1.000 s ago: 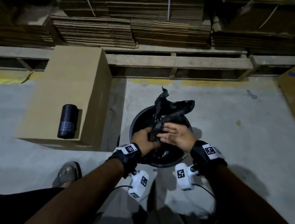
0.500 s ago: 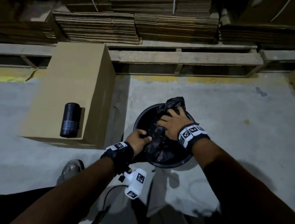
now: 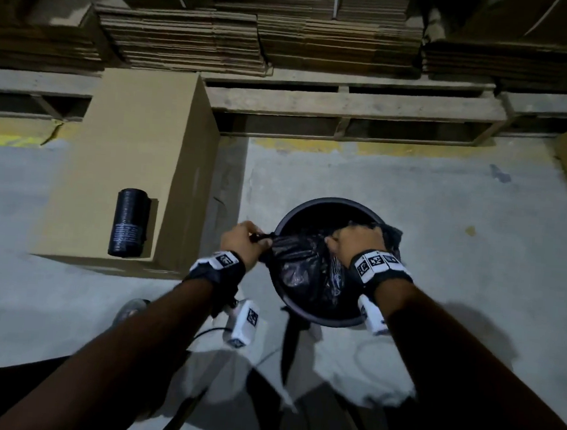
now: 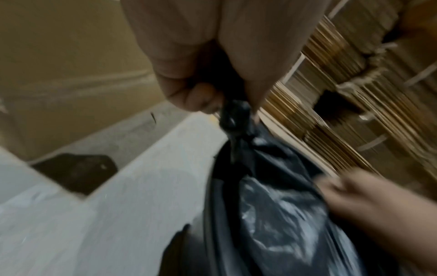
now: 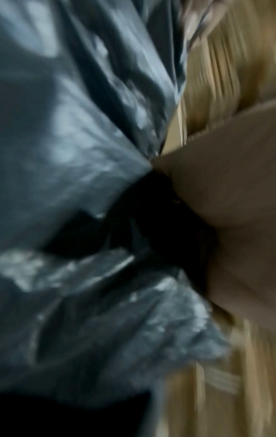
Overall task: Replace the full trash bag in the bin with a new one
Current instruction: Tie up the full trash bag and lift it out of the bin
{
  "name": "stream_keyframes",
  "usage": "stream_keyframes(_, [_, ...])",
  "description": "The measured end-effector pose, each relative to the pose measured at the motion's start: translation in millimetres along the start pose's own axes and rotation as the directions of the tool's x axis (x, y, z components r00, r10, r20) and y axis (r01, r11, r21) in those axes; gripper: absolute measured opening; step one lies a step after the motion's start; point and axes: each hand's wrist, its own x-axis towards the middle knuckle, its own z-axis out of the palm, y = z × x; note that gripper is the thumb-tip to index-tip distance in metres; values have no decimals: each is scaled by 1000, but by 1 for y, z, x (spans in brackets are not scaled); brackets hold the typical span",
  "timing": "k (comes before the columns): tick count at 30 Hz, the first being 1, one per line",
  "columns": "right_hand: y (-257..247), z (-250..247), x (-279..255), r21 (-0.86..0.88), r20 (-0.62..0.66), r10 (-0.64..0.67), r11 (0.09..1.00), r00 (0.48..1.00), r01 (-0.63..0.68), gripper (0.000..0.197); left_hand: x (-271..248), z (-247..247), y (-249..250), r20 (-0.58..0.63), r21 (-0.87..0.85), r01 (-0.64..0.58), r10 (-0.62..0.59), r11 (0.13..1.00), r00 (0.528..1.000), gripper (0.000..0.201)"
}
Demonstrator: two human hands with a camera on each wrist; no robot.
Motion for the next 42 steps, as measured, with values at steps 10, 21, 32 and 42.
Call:
stream_keyframes(10, [-39, 63, -53, 850, -98, 128, 526, 987, 17, 68, 10, -1, 14, 60, -503, 10, 23, 864, 998, 13])
stream_keyframes(21, [-19, 61, -39, 937, 6, 197, 341, 980, -75, 56, -9, -15, 41, 345, -759, 333, -87, 560, 934, 39])
stream_keyframes(32, [55, 16, -53, 497, -48, 493, 766, 869, -407, 89, 12, 5, 61, 628, -431, 620, -275, 656, 728, 27])
stream_keyframes(42, [79, 4, -50, 729, 133, 257, 629, 957, -271, 14, -12, 32, 55, 650, -314, 621, -314, 718, 692, 19])
